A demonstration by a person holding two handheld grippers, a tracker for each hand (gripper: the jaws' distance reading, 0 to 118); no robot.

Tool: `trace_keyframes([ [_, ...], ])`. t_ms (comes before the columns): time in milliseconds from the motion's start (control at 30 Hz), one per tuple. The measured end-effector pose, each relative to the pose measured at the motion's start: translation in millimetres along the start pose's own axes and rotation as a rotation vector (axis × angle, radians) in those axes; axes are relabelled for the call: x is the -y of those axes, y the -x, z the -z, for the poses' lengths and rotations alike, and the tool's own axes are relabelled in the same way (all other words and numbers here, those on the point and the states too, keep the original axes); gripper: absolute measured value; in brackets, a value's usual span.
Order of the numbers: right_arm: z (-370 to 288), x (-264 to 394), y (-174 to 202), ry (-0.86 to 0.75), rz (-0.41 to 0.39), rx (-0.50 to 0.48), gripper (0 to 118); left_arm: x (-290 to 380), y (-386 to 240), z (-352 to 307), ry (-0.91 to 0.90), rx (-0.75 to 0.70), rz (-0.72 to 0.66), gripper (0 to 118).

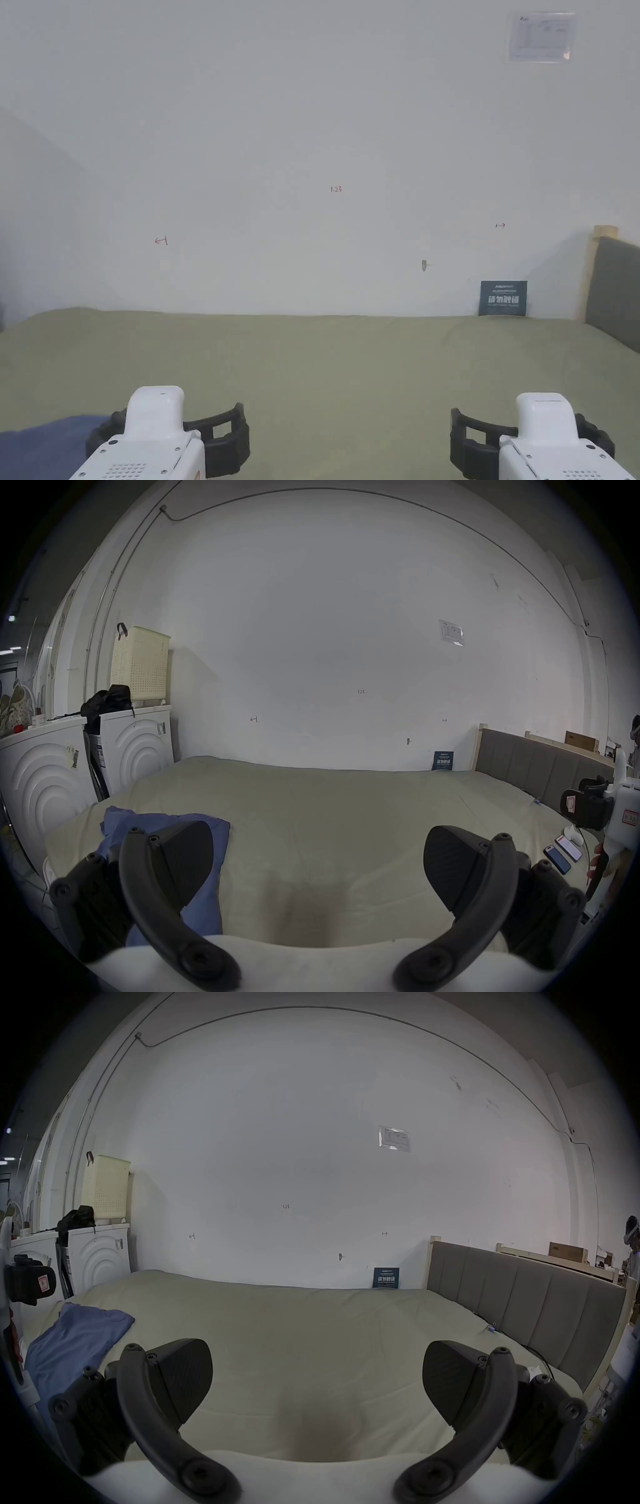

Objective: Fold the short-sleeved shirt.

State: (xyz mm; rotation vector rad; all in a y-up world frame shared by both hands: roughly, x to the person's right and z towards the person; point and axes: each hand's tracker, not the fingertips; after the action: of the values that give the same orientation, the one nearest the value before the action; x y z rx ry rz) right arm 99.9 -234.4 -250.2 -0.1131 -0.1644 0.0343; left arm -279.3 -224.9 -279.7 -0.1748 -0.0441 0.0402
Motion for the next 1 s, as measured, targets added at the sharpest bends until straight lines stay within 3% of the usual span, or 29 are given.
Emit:
trace_keyframes([
  [1000, -0.6, -4.7, -3.1, -0.011, 0.008, 0.009, 118, -0.9, -1.0, -0.6, 0.009, -0.008, 0.006, 118],
])
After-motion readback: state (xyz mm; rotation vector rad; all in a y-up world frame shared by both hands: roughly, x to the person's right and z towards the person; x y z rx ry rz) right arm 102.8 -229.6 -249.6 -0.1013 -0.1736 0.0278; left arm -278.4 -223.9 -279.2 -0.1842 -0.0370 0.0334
